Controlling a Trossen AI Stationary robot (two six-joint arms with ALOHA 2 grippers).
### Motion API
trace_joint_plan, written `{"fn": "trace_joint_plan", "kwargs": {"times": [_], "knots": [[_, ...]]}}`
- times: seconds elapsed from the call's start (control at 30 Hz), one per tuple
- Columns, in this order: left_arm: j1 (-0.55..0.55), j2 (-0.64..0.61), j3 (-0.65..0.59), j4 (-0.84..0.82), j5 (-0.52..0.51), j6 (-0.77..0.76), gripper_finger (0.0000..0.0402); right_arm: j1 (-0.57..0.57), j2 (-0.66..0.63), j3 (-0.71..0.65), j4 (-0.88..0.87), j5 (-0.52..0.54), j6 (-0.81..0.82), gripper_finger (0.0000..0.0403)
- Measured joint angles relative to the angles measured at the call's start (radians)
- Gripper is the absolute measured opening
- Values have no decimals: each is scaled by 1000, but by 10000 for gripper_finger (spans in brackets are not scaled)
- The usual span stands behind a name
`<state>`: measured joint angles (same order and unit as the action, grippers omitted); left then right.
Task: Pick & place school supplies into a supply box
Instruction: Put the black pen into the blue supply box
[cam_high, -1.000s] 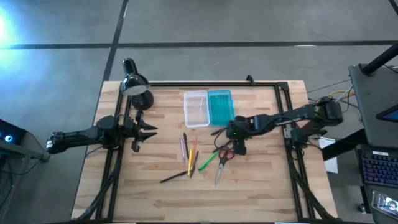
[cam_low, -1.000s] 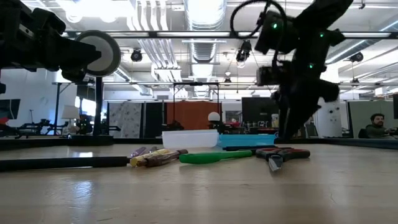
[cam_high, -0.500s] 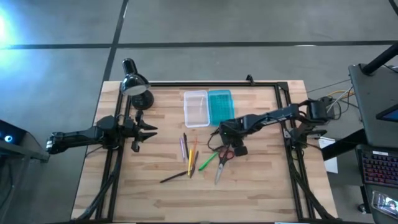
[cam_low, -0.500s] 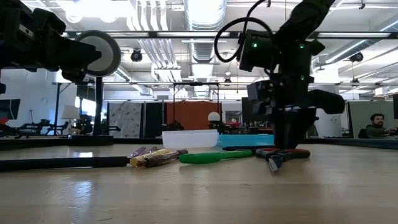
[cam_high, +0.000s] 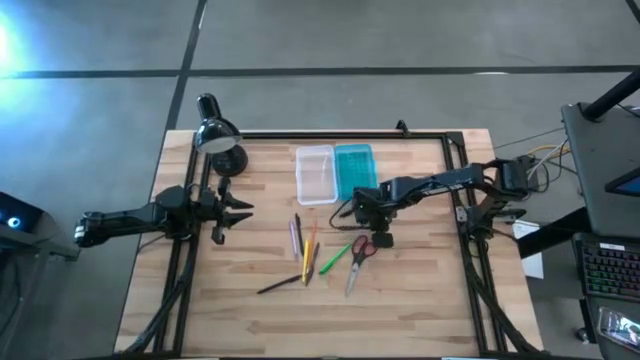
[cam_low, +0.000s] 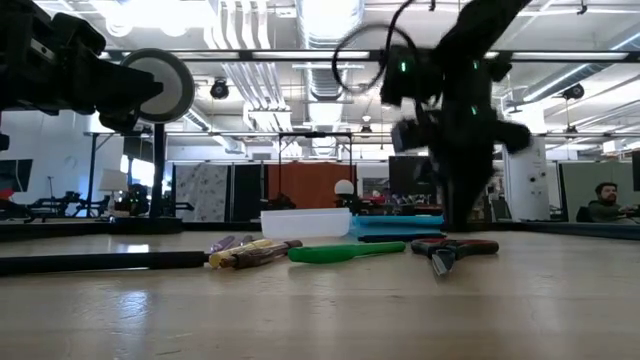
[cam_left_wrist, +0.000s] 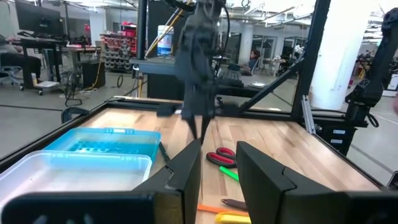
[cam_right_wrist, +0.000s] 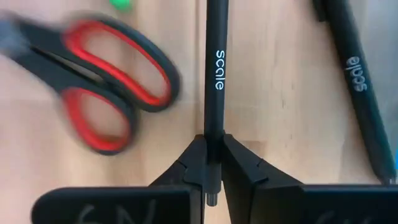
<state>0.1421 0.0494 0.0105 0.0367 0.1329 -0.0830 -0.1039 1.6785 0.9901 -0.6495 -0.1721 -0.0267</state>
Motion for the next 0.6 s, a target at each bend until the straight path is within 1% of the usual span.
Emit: {"fn": "trace_joint_plan", "kwargs": {"times": [0.1, 0.13, 0.2, 0.27, 0.33, 0.37, 0.47, 0.6], "knots": [[0, 0, 0, 0, 0, 0, 87, -32, -81, 46, 30, -147, 144, 20], [0, 0, 0, 0, 0, 0, 87, -43, -100, 55, 44, -176, 201, 20], [0, 0, 0, 0, 0, 0, 87, -76, -123, 71, 138, -190, 356, 20], [0, 0, 0, 0, 0, 0, 87, -123, -129, 86, 283, -192, 569, 20], [0, 0, 0, 0, 0, 0, 87, -178, -100, 96, 433, -195, 799, 20], [0, 0, 0, -1, 0, 0, 87, -200, -75, 98, 486, -191, 882, 20], [0, 0, 0, 0, 0, 0, 87, -242, 35, 118, 575, -138, 1029, 22], [0, 0, 0, 0, 0, 0, 87, -247, 191, 194, 648, -145, 1130, 23]]}}
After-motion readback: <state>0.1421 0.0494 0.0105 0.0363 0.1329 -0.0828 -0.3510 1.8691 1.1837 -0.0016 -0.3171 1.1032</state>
